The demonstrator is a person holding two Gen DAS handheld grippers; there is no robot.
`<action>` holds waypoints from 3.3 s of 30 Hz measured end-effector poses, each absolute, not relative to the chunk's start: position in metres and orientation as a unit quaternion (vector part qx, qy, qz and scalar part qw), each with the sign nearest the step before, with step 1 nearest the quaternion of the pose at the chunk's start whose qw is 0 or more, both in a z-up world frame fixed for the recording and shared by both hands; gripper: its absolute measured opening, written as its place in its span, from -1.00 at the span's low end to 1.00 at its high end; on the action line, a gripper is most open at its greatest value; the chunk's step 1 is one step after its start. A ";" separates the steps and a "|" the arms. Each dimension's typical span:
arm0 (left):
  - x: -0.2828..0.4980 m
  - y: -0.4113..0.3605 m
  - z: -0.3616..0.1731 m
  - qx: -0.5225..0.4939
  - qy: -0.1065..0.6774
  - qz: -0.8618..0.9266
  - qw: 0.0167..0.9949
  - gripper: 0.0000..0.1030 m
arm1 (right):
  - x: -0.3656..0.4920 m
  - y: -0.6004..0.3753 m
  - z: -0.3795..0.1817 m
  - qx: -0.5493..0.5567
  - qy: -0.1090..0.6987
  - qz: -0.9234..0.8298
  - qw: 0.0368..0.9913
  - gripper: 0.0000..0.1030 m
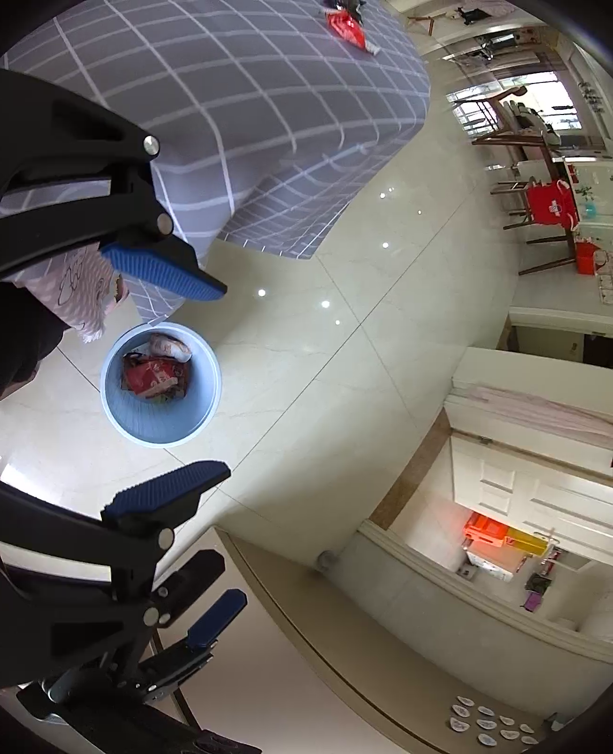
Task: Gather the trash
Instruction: 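Move both tools back to the remaining trash on the table, then grasp the paper tag with left tool while right tool grasps red-white wrapper, then carry tag and wrapper over the blue bin and open both tools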
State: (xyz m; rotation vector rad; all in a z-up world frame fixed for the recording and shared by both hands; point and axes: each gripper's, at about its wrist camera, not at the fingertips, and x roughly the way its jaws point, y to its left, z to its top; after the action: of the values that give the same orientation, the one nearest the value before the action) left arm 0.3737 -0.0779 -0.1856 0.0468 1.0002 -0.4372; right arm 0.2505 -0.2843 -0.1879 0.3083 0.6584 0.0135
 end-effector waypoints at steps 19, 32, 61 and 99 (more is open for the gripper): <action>0.395 0.160 -0.126 -0.012 0.400 -0.016 0.916 0.35 | 0.332 -0.112 -0.126 0.073 0.313 0.164 0.933 0.27; 0.446 0.266 -0.157 -0.023 0.421 0.005 0.907 0.21 | 0.408 0.001 -0.133 0.004 0.352 0.224 0.909 0.29; 0.454 0.255 -0.144 -0.039 0.406 -0.039 0.912 -0.67 | 0.491 0.085 -0.160 -0.127 0.407 0.276 0.861 -0.43; 0.364 -0.127 -0.193 0.084 0.459 -0.238 0.852 0.46 | 0.262 -0.324 -0.185 0.202 0.357 0.062 0.910 -0.46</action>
State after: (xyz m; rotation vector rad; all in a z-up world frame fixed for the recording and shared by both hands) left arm 0.3636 -0.1274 -0.1926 0.1763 0.9653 -0.5003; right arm 0.2623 -0.3242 -0.1845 0.4175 0.7368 0.1286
